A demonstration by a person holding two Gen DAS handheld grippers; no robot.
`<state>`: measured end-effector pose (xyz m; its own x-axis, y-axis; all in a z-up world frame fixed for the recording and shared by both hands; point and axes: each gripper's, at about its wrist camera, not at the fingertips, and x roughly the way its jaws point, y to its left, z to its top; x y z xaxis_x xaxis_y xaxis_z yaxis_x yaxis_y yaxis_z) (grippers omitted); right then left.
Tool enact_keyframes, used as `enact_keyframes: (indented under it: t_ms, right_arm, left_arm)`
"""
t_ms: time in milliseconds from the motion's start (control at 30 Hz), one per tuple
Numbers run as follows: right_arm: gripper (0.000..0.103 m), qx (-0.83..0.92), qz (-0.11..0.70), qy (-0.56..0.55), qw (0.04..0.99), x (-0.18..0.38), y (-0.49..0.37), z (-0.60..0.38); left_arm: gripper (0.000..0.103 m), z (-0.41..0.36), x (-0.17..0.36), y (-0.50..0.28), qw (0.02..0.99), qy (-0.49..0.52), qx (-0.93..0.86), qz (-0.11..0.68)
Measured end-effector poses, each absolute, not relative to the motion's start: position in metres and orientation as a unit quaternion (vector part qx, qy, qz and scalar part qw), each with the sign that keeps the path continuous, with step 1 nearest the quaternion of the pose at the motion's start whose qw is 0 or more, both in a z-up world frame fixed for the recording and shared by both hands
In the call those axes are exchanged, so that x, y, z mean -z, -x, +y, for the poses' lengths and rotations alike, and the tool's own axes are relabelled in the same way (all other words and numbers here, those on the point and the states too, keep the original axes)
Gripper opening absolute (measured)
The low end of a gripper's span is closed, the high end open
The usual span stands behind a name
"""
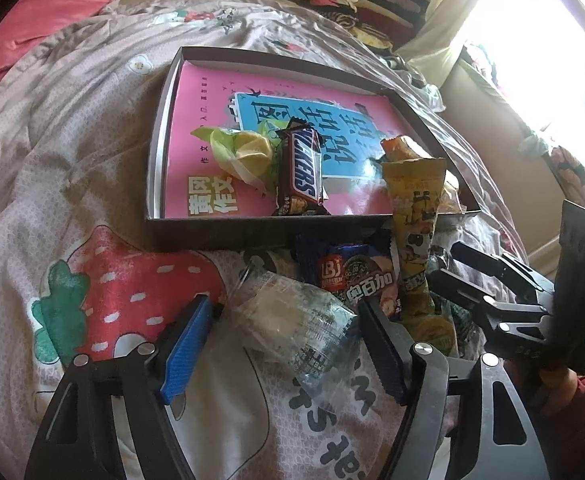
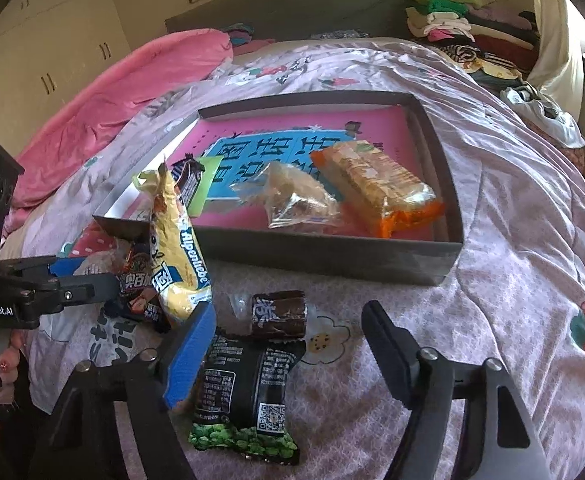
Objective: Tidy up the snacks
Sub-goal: 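Grasp the crumpled clear plastic bag with the left tool while the right tool grasps the brown chocolate pack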
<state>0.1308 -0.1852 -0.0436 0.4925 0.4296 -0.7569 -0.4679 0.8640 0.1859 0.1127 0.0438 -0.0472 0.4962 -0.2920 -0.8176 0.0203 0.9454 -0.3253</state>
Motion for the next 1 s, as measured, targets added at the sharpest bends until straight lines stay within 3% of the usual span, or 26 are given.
enact_keyframes:
  t_ms: [400, 533, 1000]
  right_arm:
    - [0.053, -0.276, 0.433, 0.034, 0.858, 0.049, -0.133, -0.177]
    - [0.042, -0.283, 0.430, 0.039, 0.856, 0.049, -0.132, -0.174]
    - [0.039, -0.285, 0.405, -0.001, 0.869, 0.034, -0.132, -0.192]
  left_arm:
    - [0.072, 0.049, 0.052, -0.116, 0.851, 0.155, 0.097, 0.492]
    - [0.072, 0.050, 0.054, -0.116, 0.850, 0.160, 0.099, 0.492]
    - [0.069, 0.059, 0.054, -0.113, 0.851, 0.190, 0.099, 0.480]
